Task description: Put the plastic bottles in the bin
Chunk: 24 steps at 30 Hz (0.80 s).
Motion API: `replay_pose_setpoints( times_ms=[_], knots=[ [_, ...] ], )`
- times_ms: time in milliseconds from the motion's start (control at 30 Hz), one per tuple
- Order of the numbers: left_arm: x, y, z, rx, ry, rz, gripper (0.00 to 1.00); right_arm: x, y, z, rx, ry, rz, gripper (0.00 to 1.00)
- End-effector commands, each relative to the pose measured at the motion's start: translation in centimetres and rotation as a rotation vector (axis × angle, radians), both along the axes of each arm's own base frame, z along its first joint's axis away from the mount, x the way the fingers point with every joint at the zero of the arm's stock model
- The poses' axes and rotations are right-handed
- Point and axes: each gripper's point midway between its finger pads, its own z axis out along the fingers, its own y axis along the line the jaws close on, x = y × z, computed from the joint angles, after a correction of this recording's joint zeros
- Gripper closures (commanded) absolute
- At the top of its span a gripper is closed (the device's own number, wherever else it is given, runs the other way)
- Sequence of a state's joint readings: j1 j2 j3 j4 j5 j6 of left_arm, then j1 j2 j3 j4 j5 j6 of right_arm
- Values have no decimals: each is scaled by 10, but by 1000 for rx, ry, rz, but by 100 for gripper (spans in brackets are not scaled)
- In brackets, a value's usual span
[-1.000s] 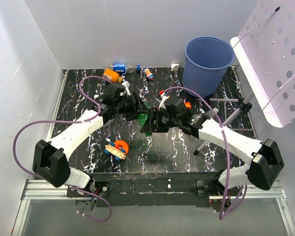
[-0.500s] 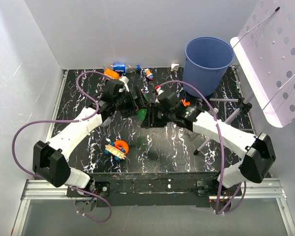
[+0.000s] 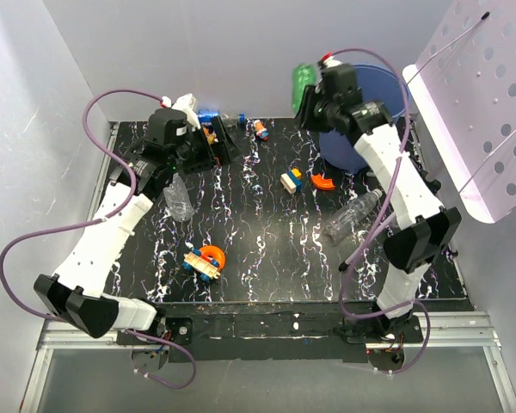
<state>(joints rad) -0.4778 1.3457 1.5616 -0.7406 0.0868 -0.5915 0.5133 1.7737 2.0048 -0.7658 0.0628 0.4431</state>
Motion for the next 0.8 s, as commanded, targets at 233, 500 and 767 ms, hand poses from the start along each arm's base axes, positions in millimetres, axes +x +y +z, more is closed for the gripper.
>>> replay_pose_setpoints(
  times_ms=[233,500,767],
  knots=[
    [11,39,-28,33,82,46,2,95,-83,45,-7,-154,-294,99],
    [14,48,-42,48,117,72,2,135,-119,50,-25,-258,-480,99],
    [14,48,-54,48,149,71,2,148,-136,50,-74,-318,-567,99]
  ],
)
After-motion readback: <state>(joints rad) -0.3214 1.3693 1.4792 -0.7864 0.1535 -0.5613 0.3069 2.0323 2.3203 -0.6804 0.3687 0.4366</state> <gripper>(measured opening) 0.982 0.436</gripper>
